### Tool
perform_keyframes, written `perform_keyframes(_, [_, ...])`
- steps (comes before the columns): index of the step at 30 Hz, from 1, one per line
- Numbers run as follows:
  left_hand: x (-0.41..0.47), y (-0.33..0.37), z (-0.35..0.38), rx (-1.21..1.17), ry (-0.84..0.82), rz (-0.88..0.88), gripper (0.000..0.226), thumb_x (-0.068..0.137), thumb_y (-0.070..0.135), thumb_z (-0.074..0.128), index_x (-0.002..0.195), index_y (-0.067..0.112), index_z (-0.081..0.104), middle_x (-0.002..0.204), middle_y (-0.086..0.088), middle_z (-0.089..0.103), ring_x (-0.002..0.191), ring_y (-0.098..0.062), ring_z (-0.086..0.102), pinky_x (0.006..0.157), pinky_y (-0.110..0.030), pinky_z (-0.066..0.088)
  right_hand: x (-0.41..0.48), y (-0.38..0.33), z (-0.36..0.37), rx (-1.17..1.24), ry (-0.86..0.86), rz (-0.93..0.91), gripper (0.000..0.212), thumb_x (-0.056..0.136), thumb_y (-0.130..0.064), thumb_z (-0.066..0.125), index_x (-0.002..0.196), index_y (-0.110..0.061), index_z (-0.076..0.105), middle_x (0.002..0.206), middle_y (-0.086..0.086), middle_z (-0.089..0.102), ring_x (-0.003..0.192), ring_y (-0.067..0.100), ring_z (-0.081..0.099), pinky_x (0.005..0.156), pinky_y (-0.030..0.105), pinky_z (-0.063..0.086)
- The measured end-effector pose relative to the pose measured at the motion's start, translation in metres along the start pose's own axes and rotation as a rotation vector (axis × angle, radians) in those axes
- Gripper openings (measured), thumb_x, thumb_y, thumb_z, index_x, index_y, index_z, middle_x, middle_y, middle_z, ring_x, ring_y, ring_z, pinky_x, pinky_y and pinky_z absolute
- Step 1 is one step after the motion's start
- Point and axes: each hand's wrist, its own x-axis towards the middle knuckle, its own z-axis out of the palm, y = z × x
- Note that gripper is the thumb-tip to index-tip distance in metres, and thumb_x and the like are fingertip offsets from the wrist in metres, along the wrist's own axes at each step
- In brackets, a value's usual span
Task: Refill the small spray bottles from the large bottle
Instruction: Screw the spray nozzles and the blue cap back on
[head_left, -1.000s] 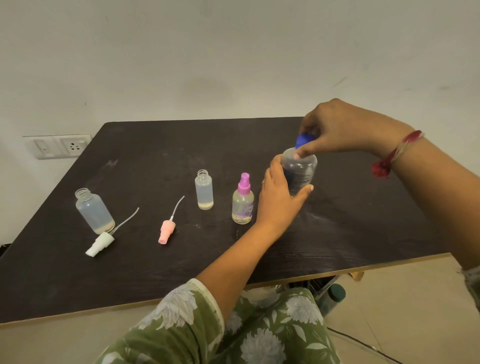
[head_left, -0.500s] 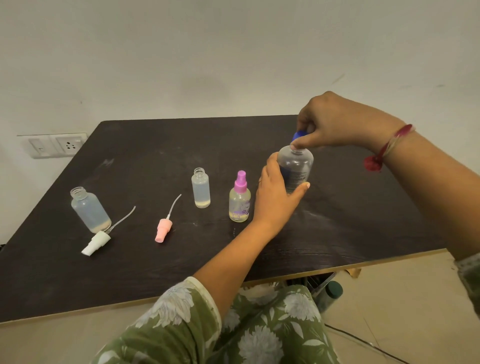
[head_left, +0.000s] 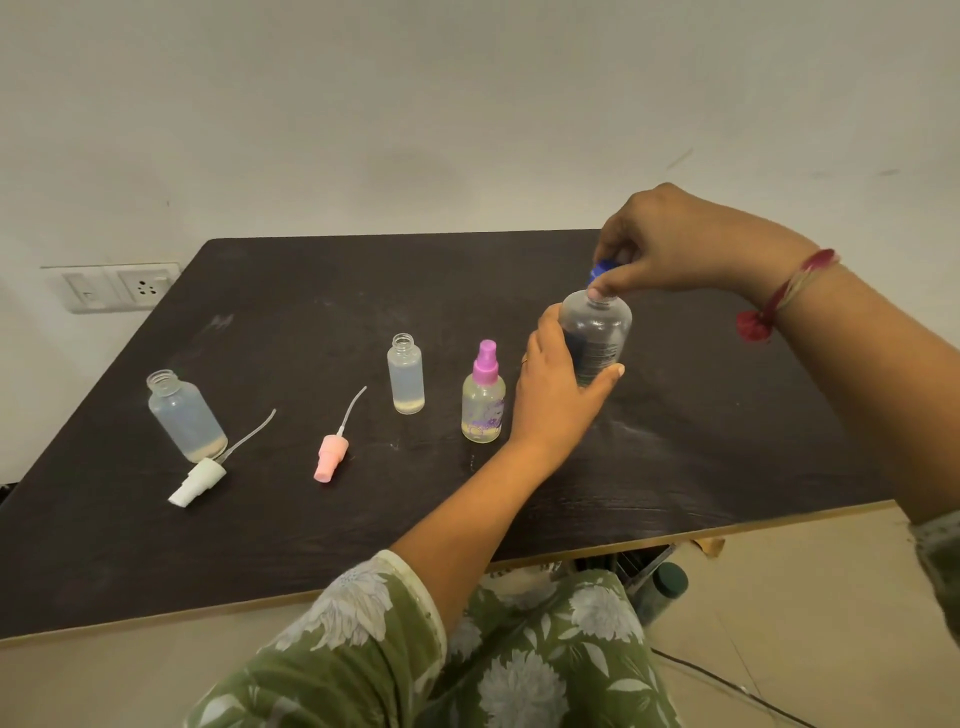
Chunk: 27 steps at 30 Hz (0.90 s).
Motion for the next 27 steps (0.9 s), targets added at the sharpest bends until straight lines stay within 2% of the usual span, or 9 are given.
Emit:
perform_keyframes(2, [0.000,-0.001,0.001,0.002,0.000,-0.002,0.082,0.081,0.035,0.073,0.144,0.016,0.025,0.140,-0.009,0.042,0.126,-0.027,0.046,0.099,-0.046,0.045,0.000,-0.001,0.003,0.012,0.008,0.030,0.026,0.080,-0.037,0.072,0.079,-0.012,0.068,0.058,-0.005,0.065,0.062,0.011,0.065,0.055,0.023,0.041])
perform_keyframes(4, [0.000,-0.001,0.001,0.003,-0.002,-0.002,0.082,0.081,0.036,0.073,0.145,0.016,0.025,0.140,-0.009,0.042,0.127,-0.026,0.045,0.099,-0.046,0.045,-0.001,-0.001,0.006,0.017,0.030,0.040,0.030,0.080,-0.039,0.071,0.076,-0.010,0.068,0.054,-0.005,0.062,0.059,0.013,0.064,0.053,0.024,0.041])
perform_keyframes(8, [-0.001,0.000,-0.001,0.004,-0.005,0.000,0.082,0.081,0.036,0.073,0.145,0.016,0.025,0.141,-0.008,0.041,0.128,-0.025,0.044,0.101,-0.043,0.045,-0.004,-0.002,0.005,-0.019,0.036,0.041,0.045,0.074,-0.047,0.074,0.096,-0.009,0.069,0.080,-0.001,0.066,0.079,0.019,0.062,0.063,0.026,0.046])
perform_keyframes(10, [0.000,0.001,-0.001,0.004,-0.008,0.000,0.082,0.081,0.036,0.073,0.145,0.015,0.025,0.141,-0.008,0.041,0.128,-0.025,0.044,0.101,-0.044,0.044,-0.007,-0.002,0.004,0.012,0.000,0.042,0.062,0.068,-0.049,0.077,0.118,-0.014,0.062,0.098,-0.005,0.061,0.090,0.016,0.058,0.075,0.027,0.045])
perform_keyframes(12, [0.000,0.000,-0.001,0.002,-0.008,-0.002,0.082,0.081,0.035,0.073,0.144,0.014,0.026,0.140,-0.008,0.042,0.127,-0.025,0.044,0.100,-0.045,0.045,-0.009,-0.001,0.003,0.065,-0.014,0.042,0.070,0.067,-0.045,0.080,0.127,-0.019,0.056,0.102,-0.005,0.057,0.092,0.013,0.055,0.078,0.025,0.040])
perform_keyframes(16, [-0.001,0.002,-0.001,0.001,-0.012,-0.011,0.082,0.081,0.035,0.073,0.144,0.016,0.025,0.139,-0.007,0.041,0.126,-0.024,0.045,0.099,-0.044,0.045,-0.009,0.003,0.004,0.120,0.025,0.003,0.035,0.075,-0.028,0.078,0.107,-0.017,0.068,0.099,-0.001,0.066,0.080,0.006,0.058,0.069,0.016,0.041])
perform_keyframes(18, [-0.001,0.002,-0.002,0.004,-0.012,-0.012,0.082,0.081,0.035,0.073,0.144,0.016,0.025,0.139,-0.007,0.042,0.126,-0.024,0.045,0.099,-0.044,0.045,-0.008,0.003,0.007,0.124,0.041,0.006,0.026,0.076,-0.026,0.078,0.099,-0.016,0.070,0.092,-0.001,0.067,0.077,0.002,0.058,0.068,0.016,0.043])
perform_keyframes(22, [-0.001,0.003,-0.002,0.015,-0.014,-0.017,0.082,0.081,0.036,0.073,0.144,0.016,0.025,0.139,-0.007,0.042,0.126,-0.024,0.045,0.098,-0.043,0.046,-0.003,0.001,0.008,0.089,0.060,0.045,0.024,0.075,-0.031,0.076,0.089,-0.013,0.070,0.080,-0.004,0.064,0.080,0.014,0.061,0.065,0.025,0.047])
perform_keyframes(27, [-0.001,0.003,-0.001,0.003,-0.011,-0.016,0.081,0.081,0.035,0.074,0.143,0.017,0.026,0.139,-0.006,0.043,0.126,-0.022,0.045,0.099,-0.042,0.046,0.001,-0.004,0.009,0.075,0.065,0.124,0.026,0.076,-0.034,0.074,0.076,-0.008,0.066,0.059,-0.003,0.063,0.060,0.011,0.065,0.050,0.021,0.039])
